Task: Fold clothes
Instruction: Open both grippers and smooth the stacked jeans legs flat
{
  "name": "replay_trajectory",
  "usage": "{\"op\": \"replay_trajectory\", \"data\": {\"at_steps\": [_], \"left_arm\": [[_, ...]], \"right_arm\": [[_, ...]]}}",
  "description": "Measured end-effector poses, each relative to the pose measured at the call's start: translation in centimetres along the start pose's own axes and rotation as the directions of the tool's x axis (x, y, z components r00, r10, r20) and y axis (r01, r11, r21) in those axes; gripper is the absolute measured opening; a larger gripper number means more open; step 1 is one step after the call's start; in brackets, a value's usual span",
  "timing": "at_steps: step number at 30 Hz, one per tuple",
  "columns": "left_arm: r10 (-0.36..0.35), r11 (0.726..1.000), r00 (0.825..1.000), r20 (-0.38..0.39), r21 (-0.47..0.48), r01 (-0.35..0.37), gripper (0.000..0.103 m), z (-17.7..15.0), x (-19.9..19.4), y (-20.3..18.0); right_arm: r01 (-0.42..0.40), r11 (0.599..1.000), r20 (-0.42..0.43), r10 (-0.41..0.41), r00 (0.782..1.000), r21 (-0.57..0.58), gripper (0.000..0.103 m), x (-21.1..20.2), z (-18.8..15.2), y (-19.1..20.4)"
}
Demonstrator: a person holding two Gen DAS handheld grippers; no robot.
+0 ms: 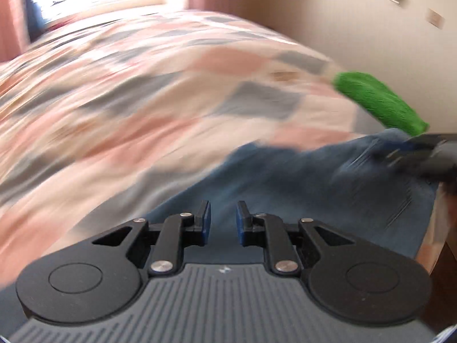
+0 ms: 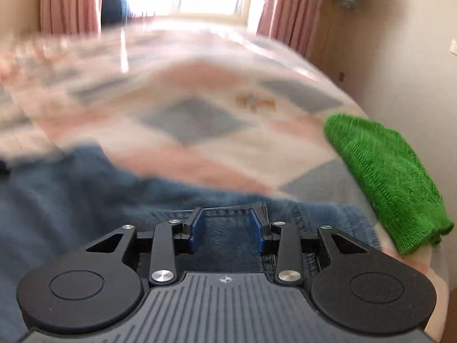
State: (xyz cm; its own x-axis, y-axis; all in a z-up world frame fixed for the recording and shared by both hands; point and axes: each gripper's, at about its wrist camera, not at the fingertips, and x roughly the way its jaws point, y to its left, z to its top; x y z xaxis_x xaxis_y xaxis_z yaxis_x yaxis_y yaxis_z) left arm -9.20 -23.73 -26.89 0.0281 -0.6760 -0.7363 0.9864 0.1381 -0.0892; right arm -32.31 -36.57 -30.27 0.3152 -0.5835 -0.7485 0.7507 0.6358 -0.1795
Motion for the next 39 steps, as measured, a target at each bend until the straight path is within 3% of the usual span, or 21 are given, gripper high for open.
{"op": "replay_trajectory", "data": {"at_steps": [2, 4, 7, 9, 11, 14, 18, 21, 23, 26, 28, 31, 34, 37, 39], "left_arm": [[-0.025, 0.999, 0.999, -0.023, 0.032, 0.026, 0.017, 1.2, 3.8, -1.9], [0.018, 0.997, 0.997, -0.08, 0.076, -0.012, 0.018, 1.4, 7.7, -3.2], [0.033, 0.998, 0.994, -0.107, 0.063, -0.027, 0.018, 1.2, 9.7, -2.9], [0.017, 1.0, 0.996, -0.093, 0.023, -0.015, 0.018, 1.2, 9.2, -2.3], [0.03, 1.0, 0.995, -0.094, -0.001, -0.031, 0.017, 1.2, 8.1, -1.7], [0.082, 0.996, 0.99, -0.118, -0.025, -0.085, 0.017, 0.5, 5.3, -0.6], [0.149, 0.978, 0.977, -0.154, -0.125, -0.168, 0.018, -2.3, -1.1, 2.8], [0.234, 0.951, 0.958, -0.165, -0.168, -0.261, 0.018, -6.3, -7.0, 5.7], [0.293, 0.923, 0.937, -0.19, -0.197, -0.329, 0.018, -9.4, -9.9, 7.8], [0.369, 0.871, 0.885, -0.285, -0.225, -0.436, 0.018, -14.2, -11.8, 11.4], [0.412, 0.83, 0.829, -0.378, -0.22, -0.513, 0.019, -16.7, -11.6, 13.7], [0.444, 0.811, 0.814, -0.375, -0.217, -0.543, 0.021, -17.7, -13.5, 15.5], [0.444, 0.816, 0.826, -0.349, -0.223, -0.533, 0.022, -17.8, -14.9, 16.6], [0.415, 0.826, 0.815, -0.405, -0.207, -0.524, 0.023, -19.4, -14.3, 18.4], [0.383, 0.847, 0.82, -0.425, -0.194, -0.496, 0.024, -19.7, -14.3, 19.2]], "right_arm": [[0.03, 0.999, -0.053, -0.032, 0.998, -0.029, 0.037, 2.0, -1.0, -0.2], [0.014, 1.0, -0.057, -0.015, 0.998, -0.006, 0.037, 2.1, -1.0, -0.7], [0.025, 0.999, 0.037, -0.026, 0.999, 0.042, 0.034, -0.3, -0.3, -1.9], [0.06, 0.995, 0.085, -0.067, 0.994, 0.08, 0.038, -1.4, -0.4, -3.3], [0.105, 0.991, -0.004, -0.105, 0.994, 0.081, 0.041, 0.4, -1.2, -4.9], [0.06, 0.986, -0.037, -0.055, 0.998, 0.156, 0.042, 0.7, -2.3, -7.0], [0.016, 0.967, 0.002, -0.017, 1.0, 0.254, 0.047, -3.9, -2.5, -6.8], [-0.033, 0.963, 0.027, 0.027, 0.999, 0.267, 0.052, -6.8, -4.1, -4.9], [-0.033, 0.967, -0.011, 0.037, 0.999, 0.254, 0.052, -7.1, -5.9, -3.4], [-0.003, 0.972, -0.098, 0.028, 0.995, 0.237, 0.05, -5.5, -8.8, -2.4], [0.016, 0.971, -0.1, 0.008, 0.995, 0.238, 0.051, -6.0, -8.5, -1.7], [0.001, 0.964, -0.051, 0.013, 0.999, 0.264, 0.051, -8.2, -7.4, 0.1], [-0.044, 0.963, -0.013, 0.049, 0.999, 0.265, 0.056, -10.1, -6.7, 3.5], [-0.043, 0.964, -0.103, 0.072, 0.992, 0.263, 0.058, -8.4, -7.5, 7.5], [0.027, 0.958, -0.17, 0.022, 0.985, 0.285, 0.058, -7.3, -7.8, 9.3]]}}
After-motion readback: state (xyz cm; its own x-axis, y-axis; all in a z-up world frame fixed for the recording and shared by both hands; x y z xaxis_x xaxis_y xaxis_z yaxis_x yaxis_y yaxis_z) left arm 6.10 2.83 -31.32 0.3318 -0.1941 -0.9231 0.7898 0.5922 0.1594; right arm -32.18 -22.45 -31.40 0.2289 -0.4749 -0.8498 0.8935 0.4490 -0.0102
